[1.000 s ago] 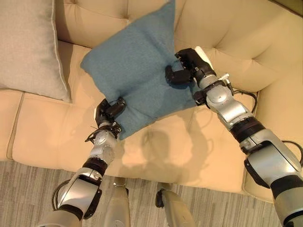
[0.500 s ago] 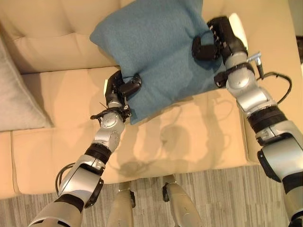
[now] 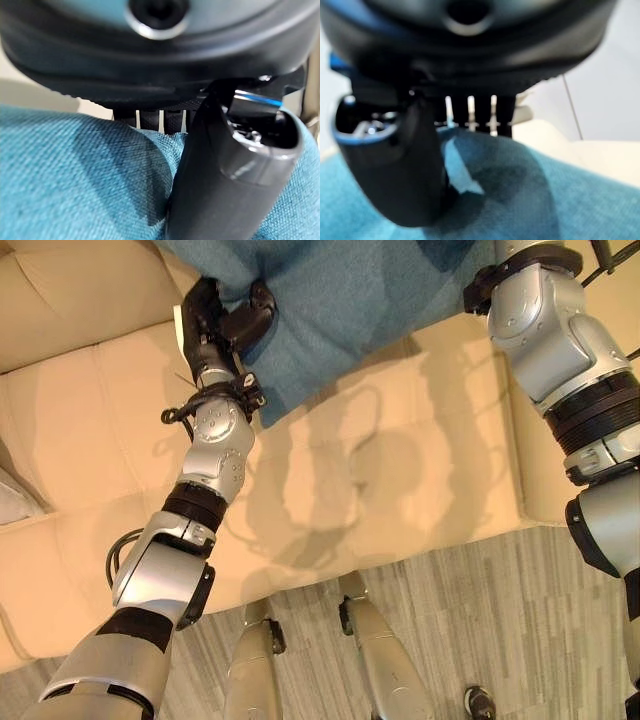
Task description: Pick up all the scattered cushions and arrange them neatly on the sofa.
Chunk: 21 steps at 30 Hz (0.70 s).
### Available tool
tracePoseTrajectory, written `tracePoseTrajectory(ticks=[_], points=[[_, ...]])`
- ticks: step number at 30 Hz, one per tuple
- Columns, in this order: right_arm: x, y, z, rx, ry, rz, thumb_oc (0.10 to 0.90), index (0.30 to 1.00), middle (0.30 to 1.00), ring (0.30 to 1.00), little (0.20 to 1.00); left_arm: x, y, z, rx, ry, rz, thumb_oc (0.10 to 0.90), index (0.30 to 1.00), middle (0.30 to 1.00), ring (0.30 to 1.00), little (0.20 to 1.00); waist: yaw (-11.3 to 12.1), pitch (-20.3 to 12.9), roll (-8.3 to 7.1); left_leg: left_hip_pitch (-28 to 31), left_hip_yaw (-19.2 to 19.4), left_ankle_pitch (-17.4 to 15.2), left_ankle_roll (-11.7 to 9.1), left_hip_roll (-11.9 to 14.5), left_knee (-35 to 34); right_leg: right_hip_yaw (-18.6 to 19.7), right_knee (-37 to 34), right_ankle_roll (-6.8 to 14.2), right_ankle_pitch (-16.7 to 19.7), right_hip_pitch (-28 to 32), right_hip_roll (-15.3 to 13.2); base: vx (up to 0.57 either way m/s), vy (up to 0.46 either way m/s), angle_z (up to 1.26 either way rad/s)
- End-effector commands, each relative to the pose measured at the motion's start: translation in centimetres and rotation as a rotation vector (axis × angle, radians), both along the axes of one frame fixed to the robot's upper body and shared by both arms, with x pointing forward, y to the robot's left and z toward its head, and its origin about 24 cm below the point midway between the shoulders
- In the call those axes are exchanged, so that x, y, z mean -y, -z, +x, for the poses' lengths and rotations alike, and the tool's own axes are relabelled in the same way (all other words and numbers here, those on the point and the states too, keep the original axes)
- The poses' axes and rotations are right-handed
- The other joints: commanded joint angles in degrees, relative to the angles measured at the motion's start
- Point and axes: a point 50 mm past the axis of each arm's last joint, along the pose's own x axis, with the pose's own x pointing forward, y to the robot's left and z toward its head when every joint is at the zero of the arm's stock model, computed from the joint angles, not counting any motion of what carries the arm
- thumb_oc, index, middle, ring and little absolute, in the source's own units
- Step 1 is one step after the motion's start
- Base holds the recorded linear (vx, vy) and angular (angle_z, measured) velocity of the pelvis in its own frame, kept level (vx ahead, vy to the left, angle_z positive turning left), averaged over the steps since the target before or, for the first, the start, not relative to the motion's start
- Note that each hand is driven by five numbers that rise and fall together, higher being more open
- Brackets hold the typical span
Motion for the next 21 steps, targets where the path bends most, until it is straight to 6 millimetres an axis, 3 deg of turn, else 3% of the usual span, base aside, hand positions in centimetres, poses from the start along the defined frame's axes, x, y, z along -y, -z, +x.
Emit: tracePoseTrajectory(ticks=[1,2,5,9,16,21], points=[[1.3,-4.5,-1.6,0.169,0.123,-0.03,0.4,0.3,0.3,0.3,0.3,0.0,-14.2,-4.2,0.477,-0.145,0.204,0.4,0.3,0.3,0.3,0.3,1.29,-7.24,1.64,-0.24,-2.57,-2.4,-3.35,1.83,0.05,-3.85,5.49,9.68,-12.58,4.71,-3.43,-0.04,-0.022,0.08],[1.1,-4.7,-1.2,0.138,0.141,-0.029,0.4,0.3,0.3,0.3,0.3,-0.5,-14.6,-3.9,0.444,-0.201,0.296,0.4,0.3,0.3,0.3,0.3,1.55,-7.17,1.87,-1.12,-2.45,-2.23,-3.43,1.53,0.05,-3.82,4.63,9.74,-11.89,4.23,-3.6,-0.04,-0.009,0.07],[0.5,-4.0,-0.3,0.06,0.151,-0.016,0.4,0.3,0.3,0.3,0.3,-1.5,-14.4,-3.0,0.347,-0.243,0.292,0.4,0.3,0.3,0.3,0.3,2.15,-6.8,2.61,-2.43,-2.4,-1.61,-3.57,1.16,0.05,-4.0,3.48,9.76,-11.17,3.66,-3.79,-0.02,-0.001,0.01],[0.0,-2.0,1.2,-0.062,0.138,0.043,0.4,0.3,0.3,0.3,0.3,-2.9,-14.3,-2.5,0.246,-0.395,0.415,0.4,0.3,0.3,0.3,0.3,2.63,-5.49,4.11,-4.32,-3.32,-0.52,-3.55,0.13,0.05,-4.58,2.23,9.85,-10.31,3.09,-4.17,-0.02,0.004,0.0],[-0.1,-1.2,1.5,-0.086,0.055,0.16,0.4,0.3,0.3,0.3,0.3,-4.6,-15.9,-4.1,0.319,-0.586,0.452,0.4,0.3,0.3,0.3,0.3,1.92,-5.51,4.16,-5.3,-3.85,-0.58,-3.33,-1.18,0.05,-4.6,1.7,9.87,-9.99,2.94,-4.66,0.0,0.026,0.05],[0.8,0.6,2.2,-0.135,0.037,0.241,0.4,0.3,0.3,0.3,0.3,-4.2,-15.6,-4.1,0.331,-0.652,0.433,0.4,0.3,0.3,0.3,0.3,1.84,-5.68,4.41,-3.45,-3.66,-1.25,-2.6,-1.66,0.05,-4.26,2.64,9.64,-10.6,4.31,-5.04,0.01,0.031,-0.01]])
